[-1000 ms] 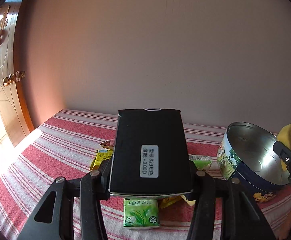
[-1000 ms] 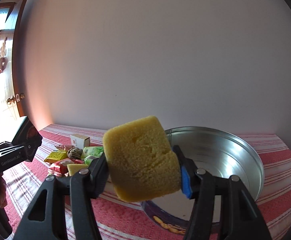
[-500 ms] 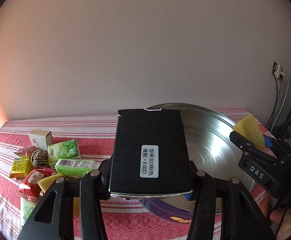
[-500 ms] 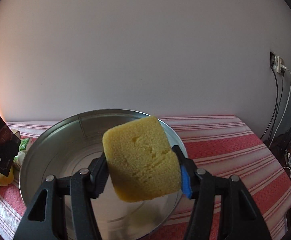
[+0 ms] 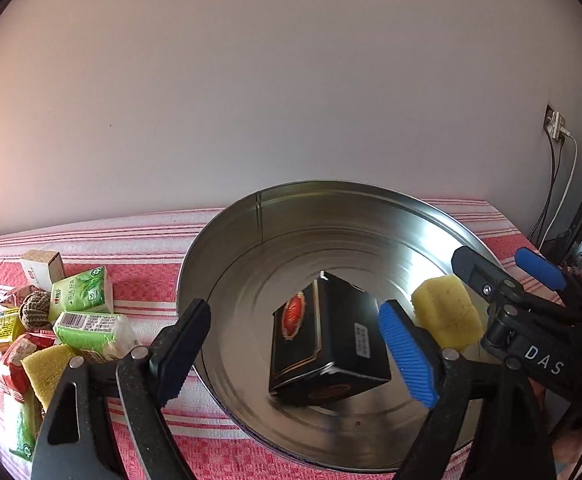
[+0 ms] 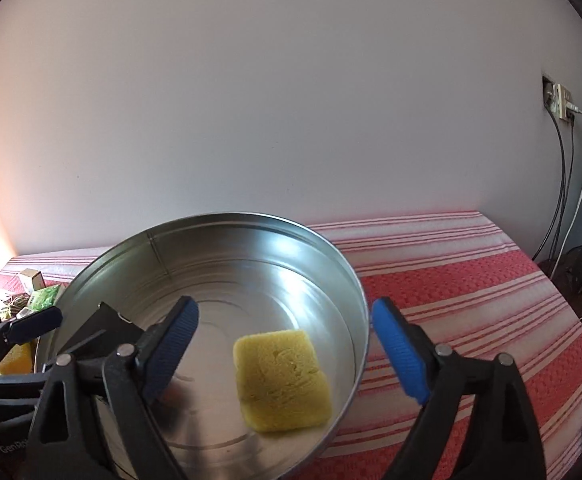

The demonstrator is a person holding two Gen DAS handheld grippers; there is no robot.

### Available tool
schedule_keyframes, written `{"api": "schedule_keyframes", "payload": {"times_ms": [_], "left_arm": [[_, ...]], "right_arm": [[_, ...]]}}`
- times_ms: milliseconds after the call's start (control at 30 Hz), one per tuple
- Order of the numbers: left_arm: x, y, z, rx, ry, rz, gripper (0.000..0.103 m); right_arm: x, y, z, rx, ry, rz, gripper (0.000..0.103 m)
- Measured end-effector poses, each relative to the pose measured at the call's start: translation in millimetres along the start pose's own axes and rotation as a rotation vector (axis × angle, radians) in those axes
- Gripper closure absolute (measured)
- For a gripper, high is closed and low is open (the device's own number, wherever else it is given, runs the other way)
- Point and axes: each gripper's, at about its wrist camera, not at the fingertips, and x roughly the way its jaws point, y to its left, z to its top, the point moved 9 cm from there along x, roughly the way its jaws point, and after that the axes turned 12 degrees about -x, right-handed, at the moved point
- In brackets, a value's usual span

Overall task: Organize objects
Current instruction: 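Carry the sponge and black box over the tin and open both tools, then withdraw both open tools from the tin back toward the pile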

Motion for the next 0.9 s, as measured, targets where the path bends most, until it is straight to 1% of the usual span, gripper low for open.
{"api": "schedule_keyframes", "payload": {"times_ms": [33, 167, 233, 333, 367, 433, 467, 533, 633, 667, 800, 833, 900], "left_arm": [[-3.5, 4.3, 3.7, -0.004, -0.010, -0.002, 0.015], [-19.9, 20.2, 10.4, -0.025, -0.053, 0.017, 0.015], [-28.1, 30.8, 10.8, -0.031, -0.071, 0.039, 0.015], [-36.3, 42.6, 10.5, -0.038, -0.103, 0.080, 0.015], [-31.1, 39.1, 10.0, -0.033, -0.113, 0.100, 0.015], [-37.8, 47.2, 7.2, -0.019, -0.138, 0.144, 0.015], [-34.0, 53.8, 11.1, -0.010, -0.147, 0.171, 0.015], [-35.6, 65.6, 10.1, 0.004, -0.155, 0.201, 0.015], [-46.6, 84.5, 0.7, -0.003, -0.153, 0.205, 0.015], [-39.4, 88.2, 3.1, -0.011, -0.149, 0.208, 0.015], [-52.2, 116.0, -6.4, -0.026, -0.147, 0.237, 0.015], [-62.7, 121.8, -10.5, -0.029, -0.149, 0.245, 0.015], [-67.0, 134.8, -16.3, -0.046, -0.140, 0.256, 0.015]], "right_arm": [[-2.7, -2.1, 1.5, 0.017, -0.014, -0.001, 0.004], [-12.2, -15.9, 7.7, 0.094, -0.075, -0.011, 0.003], [-16.4, -21.5, 10.0, 0.125, -0.108, -0.023, 0.003], [-19.1, -28.8, 12.1, 0.153, -0.144, -0.046, 0.003], [-19.8, -29.8, 12.4, 0.158, -0.154, -0.053, 0.003], [-20.9, -31.1, 12.4, 0.171, -0.174, -0.061, 0.003], [-20.3, -31.8, 12.4, 0.180, -0.184, -0.059, 0.003], [-22.4, -31.0, 11.9, 0.201, -0.202, -0.051, 0.003], [-25.9, -31.3, 9.1, 0.235, -0.214, -0.075, 0.003], [-31.0, -30.7, 8.1, 0.242, -0.224, -0.081, 0.003], [-47.6, -22.9, 10.6, 0.228, -0.277, -0.154, 0.003], [-50.7, -19.3, 11.4, 0.218, -0.284, -0.171, 0.003], [-56.1, -9.6, 12.7, 0.192, -0.290, -0.193, 0.003]]}}
